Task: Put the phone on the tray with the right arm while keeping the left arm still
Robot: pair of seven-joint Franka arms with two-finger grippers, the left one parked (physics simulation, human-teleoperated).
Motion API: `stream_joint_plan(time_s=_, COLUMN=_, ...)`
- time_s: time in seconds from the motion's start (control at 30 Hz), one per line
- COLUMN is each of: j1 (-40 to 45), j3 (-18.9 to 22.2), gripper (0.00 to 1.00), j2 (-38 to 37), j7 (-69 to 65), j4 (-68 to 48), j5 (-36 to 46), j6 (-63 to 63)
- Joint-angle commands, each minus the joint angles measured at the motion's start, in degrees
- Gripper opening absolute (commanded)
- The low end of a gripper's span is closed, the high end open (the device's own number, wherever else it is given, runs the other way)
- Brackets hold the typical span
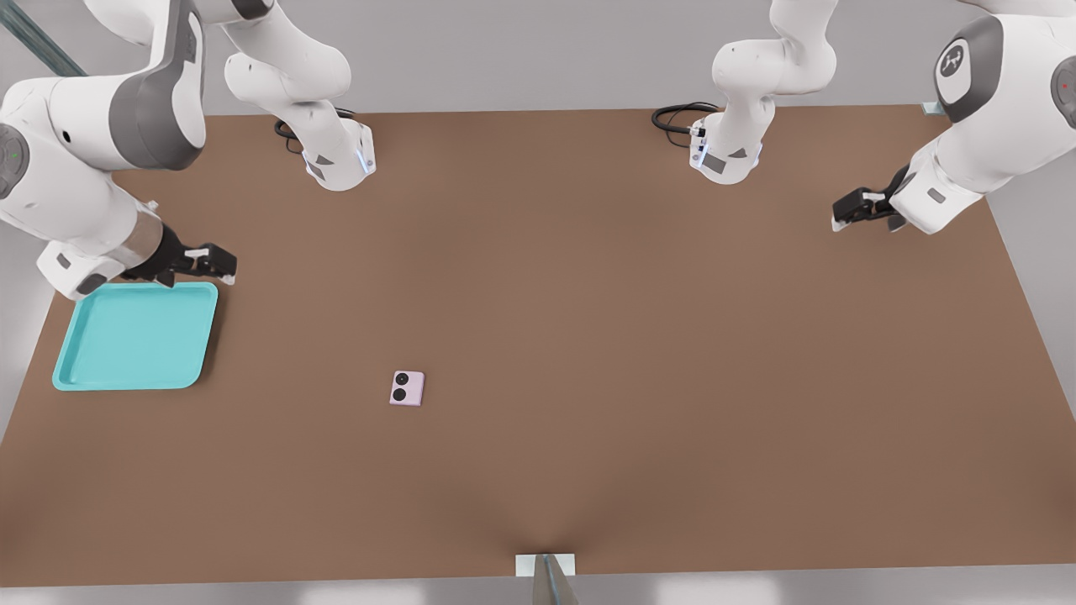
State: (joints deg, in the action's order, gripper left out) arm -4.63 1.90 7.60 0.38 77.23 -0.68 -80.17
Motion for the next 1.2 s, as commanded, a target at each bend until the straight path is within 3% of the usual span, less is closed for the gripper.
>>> stream_joint_plan(time_s=0.0, j1=0.7, j3=0.1, gripper=1.00, j2=0.0, j7=0.4, j4=0.0, j5=-0.1, j6=-4.4)
stream_joint_plan(time_s=0.13, j1=-1.8, j3=-3.7, gripper=1.00, j2=7.5, j7=2.4, j4=2.0, j5=-0.5, j6=-13.4)
stream_joint_plan(time_s=0.27, j1=-8.2, j3=-3.8, gripper=1.00, j2=18.3, j7=18.8, j4=4.6, j5=-1.1, j6=-28.7)
stream_joint_plan(time_s=0.47, j1=-12.7, j3=-4.0, gripper=1.00, j2=27.6, j7=31.4, j4=5.4, j5=-0.7, j6=-38.0)
stream_joint_plan(time_s=0.77, j1=-12.6, j3=-4.2, gripper=1.00, j2=32.0, j7=33.9, j4=20.4, j5=-0.6, j6=-62.4)
stream_joint_plan(time_s=1.17, j1=-11.9, j3=-5.2, gripper=1.00, j2=33.6, j7=35.8, j4=20.6, j5=-0.7, j6=-62.8)
